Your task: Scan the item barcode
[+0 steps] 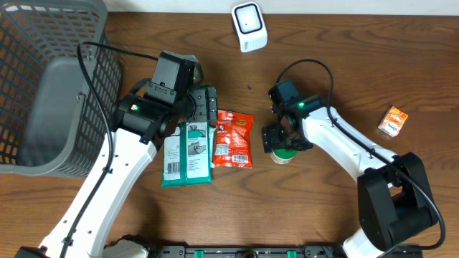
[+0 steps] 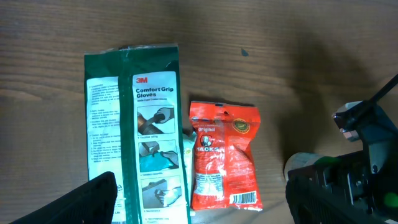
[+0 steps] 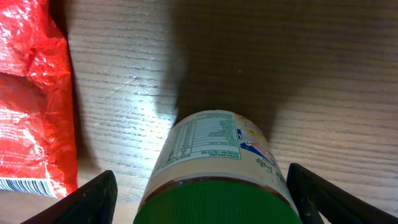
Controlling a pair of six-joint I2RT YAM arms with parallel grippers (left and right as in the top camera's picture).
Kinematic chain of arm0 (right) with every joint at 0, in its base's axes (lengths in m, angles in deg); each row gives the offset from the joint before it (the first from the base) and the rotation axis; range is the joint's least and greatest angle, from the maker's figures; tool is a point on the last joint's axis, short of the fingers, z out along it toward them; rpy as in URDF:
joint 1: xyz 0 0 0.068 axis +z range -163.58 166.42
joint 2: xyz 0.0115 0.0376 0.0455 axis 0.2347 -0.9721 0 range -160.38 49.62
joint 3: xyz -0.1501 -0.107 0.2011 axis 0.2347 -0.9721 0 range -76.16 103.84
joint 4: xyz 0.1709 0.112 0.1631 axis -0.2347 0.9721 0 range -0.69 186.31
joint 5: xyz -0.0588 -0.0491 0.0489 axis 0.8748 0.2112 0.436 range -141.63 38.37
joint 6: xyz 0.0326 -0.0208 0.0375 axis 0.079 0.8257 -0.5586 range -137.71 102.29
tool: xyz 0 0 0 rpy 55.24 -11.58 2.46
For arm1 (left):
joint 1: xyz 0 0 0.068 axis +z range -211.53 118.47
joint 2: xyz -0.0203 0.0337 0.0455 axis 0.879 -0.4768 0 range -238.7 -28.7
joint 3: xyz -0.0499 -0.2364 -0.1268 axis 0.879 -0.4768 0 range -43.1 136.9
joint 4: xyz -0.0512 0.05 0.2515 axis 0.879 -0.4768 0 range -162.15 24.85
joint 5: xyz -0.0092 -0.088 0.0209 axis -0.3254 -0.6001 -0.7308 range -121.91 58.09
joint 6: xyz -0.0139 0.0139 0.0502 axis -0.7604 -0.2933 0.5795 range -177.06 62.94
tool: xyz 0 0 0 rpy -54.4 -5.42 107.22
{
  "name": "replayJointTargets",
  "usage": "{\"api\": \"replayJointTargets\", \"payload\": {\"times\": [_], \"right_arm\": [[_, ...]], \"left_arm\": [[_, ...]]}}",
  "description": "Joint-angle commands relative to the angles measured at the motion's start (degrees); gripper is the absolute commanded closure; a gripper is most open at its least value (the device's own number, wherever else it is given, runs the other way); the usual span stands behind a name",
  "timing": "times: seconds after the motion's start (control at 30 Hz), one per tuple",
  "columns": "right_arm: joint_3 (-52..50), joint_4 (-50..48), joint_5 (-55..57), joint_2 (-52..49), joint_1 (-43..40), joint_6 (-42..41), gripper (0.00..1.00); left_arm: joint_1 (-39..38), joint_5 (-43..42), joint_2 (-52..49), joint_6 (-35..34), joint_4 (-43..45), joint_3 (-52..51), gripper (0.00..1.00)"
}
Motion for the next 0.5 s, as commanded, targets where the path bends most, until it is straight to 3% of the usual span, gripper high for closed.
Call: {"api": "replayJointTargets", "payload": {"times": [0.0,0.47], "right_arm": [[0.81,-0.15,2.60,-1.42,1.01,-1.79,0.19],[0.76,1.81,4.44,-2.78,2.49,-3.26,0.23]], "left_arm": [[-0.02,-0.09,-0.20,0.52,-0.09,0.96,0.13],[-0.02,-0.09,-0.20,0.55,-0.09,0.96,0.12]]}}
